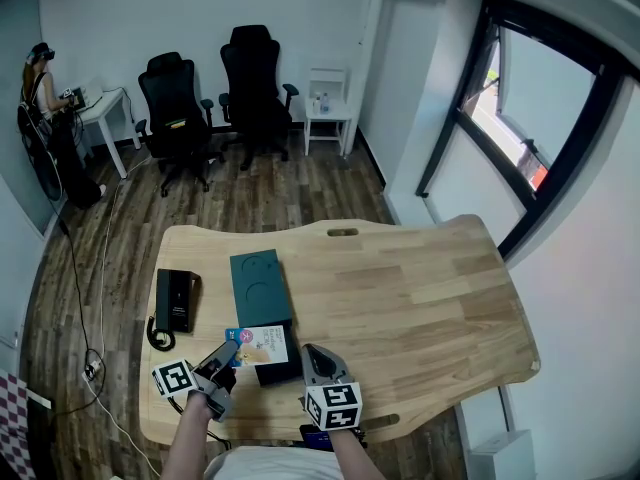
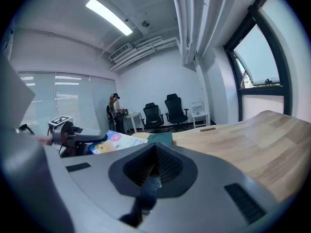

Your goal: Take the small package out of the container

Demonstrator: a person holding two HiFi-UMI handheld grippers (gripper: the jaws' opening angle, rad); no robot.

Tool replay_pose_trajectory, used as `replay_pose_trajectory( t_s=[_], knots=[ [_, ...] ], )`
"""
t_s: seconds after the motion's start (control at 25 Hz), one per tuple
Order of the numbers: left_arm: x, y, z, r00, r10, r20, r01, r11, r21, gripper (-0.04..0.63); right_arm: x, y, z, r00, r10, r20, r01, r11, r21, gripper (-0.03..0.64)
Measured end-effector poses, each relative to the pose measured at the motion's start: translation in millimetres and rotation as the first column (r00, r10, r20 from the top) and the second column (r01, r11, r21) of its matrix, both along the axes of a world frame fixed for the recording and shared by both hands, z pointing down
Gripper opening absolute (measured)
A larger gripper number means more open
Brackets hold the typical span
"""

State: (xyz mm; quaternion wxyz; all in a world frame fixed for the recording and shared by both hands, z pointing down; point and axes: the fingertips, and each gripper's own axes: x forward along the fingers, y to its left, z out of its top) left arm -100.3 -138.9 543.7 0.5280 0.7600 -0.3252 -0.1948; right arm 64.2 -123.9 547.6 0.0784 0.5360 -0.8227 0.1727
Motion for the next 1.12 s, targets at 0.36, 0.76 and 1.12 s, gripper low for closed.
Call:
replay_pose_trajectory(
  t_s=[0.36, 0.76, 1.12],
  knots=[
    [7.8, -0.5, 0.7, 1.0, 0.013, 0.012, -0.013, 1.0, 0.006, 0.095, 7.3, -1.6, -0.5, 0.999, -0.017, -0.052, 0.018, 1.0, 0.015, 0.003],
    [10.3, -5.0, 0.0, 1.0, 0.009, 0.014, -0.009, 1.0, 0.002, 0.095, 7.6, -2.7, 6.2, 0.994, -0.026, -0.103, 0.028, 0.999, 0.019, 0.003],
    [12.0, -10.0, 2.2, 1.0, 0.003, 0.011, -0.003, 1.0, -0.005, 0.095, 12.0, -7.7, 5.7, 0.994, -0.021, -0.111, 0.023, 1.0, 0.018, 0.003]
  ],
)
